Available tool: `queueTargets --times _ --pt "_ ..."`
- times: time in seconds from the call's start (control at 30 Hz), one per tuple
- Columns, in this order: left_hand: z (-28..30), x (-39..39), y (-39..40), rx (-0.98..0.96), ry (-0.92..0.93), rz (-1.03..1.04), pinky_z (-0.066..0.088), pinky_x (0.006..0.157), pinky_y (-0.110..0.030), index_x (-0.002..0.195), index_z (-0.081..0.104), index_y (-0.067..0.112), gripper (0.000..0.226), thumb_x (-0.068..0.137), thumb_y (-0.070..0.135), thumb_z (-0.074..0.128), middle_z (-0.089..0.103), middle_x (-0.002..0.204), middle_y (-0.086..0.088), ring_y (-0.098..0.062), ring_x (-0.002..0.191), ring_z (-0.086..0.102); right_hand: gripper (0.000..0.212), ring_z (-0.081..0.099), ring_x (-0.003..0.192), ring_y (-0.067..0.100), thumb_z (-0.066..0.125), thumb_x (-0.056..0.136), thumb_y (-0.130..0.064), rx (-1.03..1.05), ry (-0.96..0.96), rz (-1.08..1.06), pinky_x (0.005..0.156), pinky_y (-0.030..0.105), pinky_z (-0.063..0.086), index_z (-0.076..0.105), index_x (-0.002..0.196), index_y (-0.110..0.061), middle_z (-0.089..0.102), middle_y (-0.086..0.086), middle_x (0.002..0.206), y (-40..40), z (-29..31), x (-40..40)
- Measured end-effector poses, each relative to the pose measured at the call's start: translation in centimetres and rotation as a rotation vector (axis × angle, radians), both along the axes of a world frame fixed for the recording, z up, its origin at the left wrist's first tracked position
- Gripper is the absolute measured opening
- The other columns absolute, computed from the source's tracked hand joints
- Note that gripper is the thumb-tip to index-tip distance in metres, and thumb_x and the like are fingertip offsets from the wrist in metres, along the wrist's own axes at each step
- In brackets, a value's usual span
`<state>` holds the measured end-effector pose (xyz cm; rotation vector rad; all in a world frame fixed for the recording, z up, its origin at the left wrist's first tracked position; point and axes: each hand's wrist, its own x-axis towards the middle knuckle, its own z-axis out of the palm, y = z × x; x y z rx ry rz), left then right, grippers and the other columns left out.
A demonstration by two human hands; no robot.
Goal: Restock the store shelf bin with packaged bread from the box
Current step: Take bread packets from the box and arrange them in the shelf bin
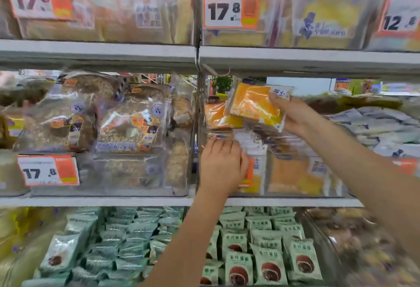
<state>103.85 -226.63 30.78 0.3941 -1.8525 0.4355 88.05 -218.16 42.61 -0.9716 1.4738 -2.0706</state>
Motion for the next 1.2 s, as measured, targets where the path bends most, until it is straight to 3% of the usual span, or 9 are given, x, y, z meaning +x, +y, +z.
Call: queueTargets --times 0.1,0.3,0.43,0.53,0.67,0.73,0.8,0.97,1.2 --pt "-0.5 -0.3 -0.1 -0.051 0.088 -0.015 0.049 0.087 -0.034 0.081 0.072 0.008 0.03 0.086 0.024 0.047 0.072 0.079 -0.006 -0.021 0.076 0.066 0.034 0.065 0.102 0.021 0.07 0.084 -0.024 0.07 0.136 -0.025 0.093 0.042 0.052 0.058 0.113 -0.013 0.066 0.007 0.117 -4.0 0.5 -0.7" --pt "-0.8 -0.6 -0.4 -0.124 0.153 0.014 0.043 0.09 -0.033 0.083 0.073 0.009 0.031 0.088 0.024 0.047 0.073 0.084 -0.005 -0.02 0.079 0.067 0.047 0.06 0.11 0.022 0.07 0.082 -0.025 0.212 0.285 0.007 0.101 0.043 0.046 0.054 0.124 -0.009 0.063 0.007 0.121 -9.2 -1.0 -0.9" --pt "-0.8 -0.7 -0.4 -0.113 0.145 -0.003 0.044 0.09 -0.033 0.085 0.073 0.01 0.038 0.092 0.026 0.04 0.073 0.085 -0.004 -0.019 0.081 0.067 0.053 0.055 0.108 0.018 0.074 0.08 -0.024 0.317 0.487 -0.216 0.095 0.03 0.047 0.051 0.125 -0.008 0.056 0.002 0.12 -10.2 -1.7 -1.8" --pt "-0.8 -0.6 -0.4 -0.096 0.132 0.004 0.043 0.09 -0.033 0.086 0.073 0.01 0.039 0.092 0.026 0.039 0.072 0.085 -0.004 -0.019 0.082 0.067 0.054 0.055 0.106 0.022 0.079 0.074 -0.029 0.361 0.538 -0.387 0.09 0.034 0.048 0.049 0.115 -0.009 0.057 0.007 0.118 -10.7 -2.1 -2.9" --pt "-0.8 -0.6 -0.3 -0.079 0.107 0.0 0.045 0.089 -0.033 0.086 0.073 0.009 0.035 0.091 0.025 0.042 0.072 0.085 -0.004 -0.02 0.081 0.066 0.059 0.055 0.095 0.023 0.078 0.075 -0.037 0.484 0.509 -0.369 0.067 0.032 0.046 0.043 0.114 -0.01 0.058 0.011 0.118 -10.9 -2.7 -3.4" --pt "-0.7 -0.6 -0.3 -0.077 0.094 -0.001 0.044 0.089 -0.033 0.087 0.073 0.009 0.039 0.093 0.026 0.038 0.072 0.085 -0.004 -0.02 0.08 0.066 0.068 0.057 0.105 0.026 0.076 0.076 -0.037 0.505 0.487 -0.365 0.077 0.036 0.05 0.04 0.125 -0.006 0.055 0.012 0.124 -10.5 -2.5 -3.0" --pt "-0.5 -0.5 -0.3 -0.064 0.071 -0.003 0.043 0.089 -0.033 0.089 0.073 0.009 0.045 0.096 0.028 0.032 0.072 0.087 -0.004 -0.02 0.081 0.066 0.069 0.054 0.114 0.028 0.073 0.081 -0.033 0.491 0.49 -0.397 0.09 0.037 0.049 0.036 0.131 -0.003 0.052 0.012 0.128 -9.4 -2.0 -2.1" --pt "-0.2 0.4 0.2 -0.021 -0.037 0.017 0.04 0.092 -0.034 0.111 0.069 0.006 0.043 0.095 0.027 0.035 0.072 0.094 -0.006 -0.022 0.087 0.066 0.035 0.053 0.085 0.02 0.06 0.091 -0.02 0.321 0.715 -0.486 0.07 0.029 0.039 0.043 0.118 -0.005 0.051 0.001 0.079 -2.8 -1.7 2.2" --pt "-4.4 4.2 3.2 -0.036 -0.15 -0.149 0.021 0.116 -0.042 0.14 0.037 -0.005 0.05 0.1 0.024 0.027 0.046 0.141 -0.019 -0.029 0.135 0.038 0.013 0.051 0.079 -0.005 0.05 0.093 -0.005 0.017 0.75 -0.492 0.073 0.013 0.044 0.05 0.097 -0.017 0.055 -0.006 0.091 7.2 -8.8 8.3"
